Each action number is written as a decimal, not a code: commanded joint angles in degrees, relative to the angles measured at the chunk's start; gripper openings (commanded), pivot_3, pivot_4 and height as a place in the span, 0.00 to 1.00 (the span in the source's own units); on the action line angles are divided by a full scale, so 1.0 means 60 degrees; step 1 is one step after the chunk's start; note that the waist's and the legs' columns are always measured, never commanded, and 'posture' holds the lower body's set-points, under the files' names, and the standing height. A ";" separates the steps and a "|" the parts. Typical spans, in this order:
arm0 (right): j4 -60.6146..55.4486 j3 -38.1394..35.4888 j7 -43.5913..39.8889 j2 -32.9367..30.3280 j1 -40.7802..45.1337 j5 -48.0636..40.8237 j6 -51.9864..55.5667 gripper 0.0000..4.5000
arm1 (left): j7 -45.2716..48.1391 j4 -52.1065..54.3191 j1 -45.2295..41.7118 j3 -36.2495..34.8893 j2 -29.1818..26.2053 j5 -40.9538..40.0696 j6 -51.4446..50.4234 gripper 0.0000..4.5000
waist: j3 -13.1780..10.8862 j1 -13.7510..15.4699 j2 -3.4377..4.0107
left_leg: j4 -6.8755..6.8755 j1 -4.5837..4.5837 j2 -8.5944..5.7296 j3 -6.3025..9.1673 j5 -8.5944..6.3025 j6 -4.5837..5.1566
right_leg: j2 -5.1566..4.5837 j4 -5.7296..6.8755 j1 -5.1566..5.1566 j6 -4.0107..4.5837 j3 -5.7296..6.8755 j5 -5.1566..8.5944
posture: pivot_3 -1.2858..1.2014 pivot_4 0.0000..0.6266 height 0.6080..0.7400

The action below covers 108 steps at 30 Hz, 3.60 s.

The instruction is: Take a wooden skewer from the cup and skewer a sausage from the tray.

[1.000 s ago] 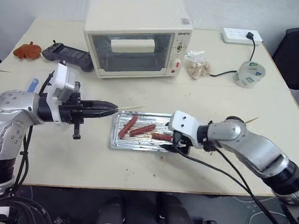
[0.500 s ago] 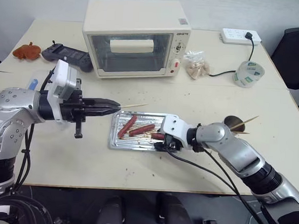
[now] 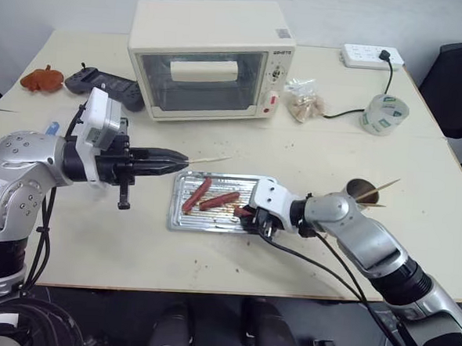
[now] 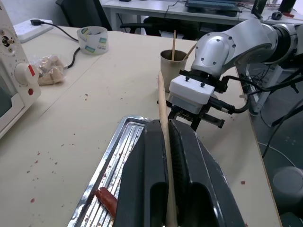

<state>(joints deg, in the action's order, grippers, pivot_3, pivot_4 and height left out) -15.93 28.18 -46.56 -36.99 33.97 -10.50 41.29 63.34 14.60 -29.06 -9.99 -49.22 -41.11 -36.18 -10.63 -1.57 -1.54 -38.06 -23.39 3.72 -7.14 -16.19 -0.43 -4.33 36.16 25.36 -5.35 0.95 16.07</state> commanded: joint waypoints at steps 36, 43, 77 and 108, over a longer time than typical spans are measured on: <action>-0.0737 -0.0499 0.0113 0.0015 -0.0408 0.0007 0.1024 0.21 | 0.0376 -0.0518 -0.0785 0.0407 0.0390 0.0326 0.0580 0.00 | 0.0000 -0.0004 0.0000 | -0.0004 0.0001 0.0002 -0.0045 0.0003 -0.0005 | 0.0007 0.0016 0.0002 0.0004 0.0001 0.0003 | 0.52 0.24 1.00; -0.0395 -0.0459 0.0069 0.0036 -0.0702 0.0132 0.0804 0.17 | 0.0343 -0.0523 -0.0819 0.0447 0.0439 0.0336 0.0610 0.00 | 0.0005 -0.0003 -0.0007 | -0.0003 0.0006 0.0002 -0.0047 0.0003 -0.0005 | 0.0007 0.0016 -0.0001 0.0004 -0.0001 0.0003 | 0.52 0.24 1.00; -0.3132 -0.3788 -0.3105 -0.3415 0.2318 -0.5597 0.4962 0.01 | 0.3010 -0.0512 -0.1002 0.1673 -0.0232 0.0651 0.0938 0.00 | 0.0002 0.0004 -0.0009 | 0.0000 0.0013 0.0009 0.0012 -0.0003 -0.0008 | 0.0010 0.0033 0.0010 0.0027 -0.0015 0.0015 | 0.52 0.24 1.00; -0.3103 -0.3860 -0.1958 -0.3555 0.2312 -0.6753 0.5223 0.01 | 0.3105 -0.1119 -0.1506 0.1775 0.0088 0.1130 0.1391 0.00 | 0.0002 0.0003 -0.0009 | -0.0004 0.0012 0.0009 0.0022 -0.0003 -0.0006 | 0.0012 0.0040 0.0010 0.0024 -0.0017 0.0014 | 0.52 0.24 1.00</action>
<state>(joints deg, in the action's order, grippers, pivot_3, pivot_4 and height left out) -34.48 6.44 -57.99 -57.27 47.81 -51.30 73.69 81.58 7.93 -37.33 2.30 -47.91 -34.43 -28.69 -10.62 -1.55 -1.59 -38.09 -23.31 3.78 -7.01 -16.21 -0.47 -4.25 36.40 25.42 -5.20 0.85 16.15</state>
